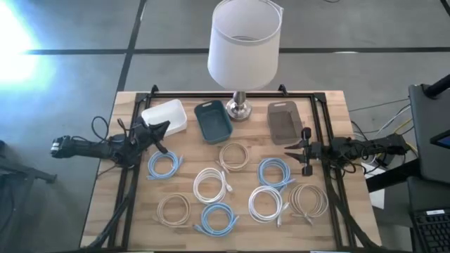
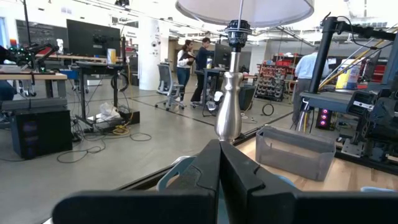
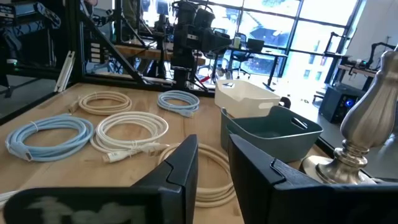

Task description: Pick & Place USB Port

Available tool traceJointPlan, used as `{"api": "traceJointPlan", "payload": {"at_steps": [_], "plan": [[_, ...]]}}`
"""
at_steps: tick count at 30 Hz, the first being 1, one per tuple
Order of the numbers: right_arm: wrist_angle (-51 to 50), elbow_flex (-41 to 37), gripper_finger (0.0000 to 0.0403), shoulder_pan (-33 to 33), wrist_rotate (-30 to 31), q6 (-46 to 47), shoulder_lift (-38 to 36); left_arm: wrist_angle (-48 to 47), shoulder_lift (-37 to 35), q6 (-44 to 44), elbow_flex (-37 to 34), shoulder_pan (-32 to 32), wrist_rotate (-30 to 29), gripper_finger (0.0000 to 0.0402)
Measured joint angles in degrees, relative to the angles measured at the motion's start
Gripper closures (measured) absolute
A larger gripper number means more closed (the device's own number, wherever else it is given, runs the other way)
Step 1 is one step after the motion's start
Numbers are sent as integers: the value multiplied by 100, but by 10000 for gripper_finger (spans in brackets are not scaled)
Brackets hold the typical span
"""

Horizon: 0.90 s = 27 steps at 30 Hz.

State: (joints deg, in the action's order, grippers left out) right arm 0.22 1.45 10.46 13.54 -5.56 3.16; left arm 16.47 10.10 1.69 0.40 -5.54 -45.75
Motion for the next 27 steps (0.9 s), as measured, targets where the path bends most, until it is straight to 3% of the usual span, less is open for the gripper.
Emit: {"api": "traceJointPlan", "payload": {"at_steps": [9,27], "plan": [[0,0,335,0,0,0,-1,0,-2,-2,0,0,2,390],[1,1,318,0,0,0,-2,2,0,-1,0,-2,2,390]]}}
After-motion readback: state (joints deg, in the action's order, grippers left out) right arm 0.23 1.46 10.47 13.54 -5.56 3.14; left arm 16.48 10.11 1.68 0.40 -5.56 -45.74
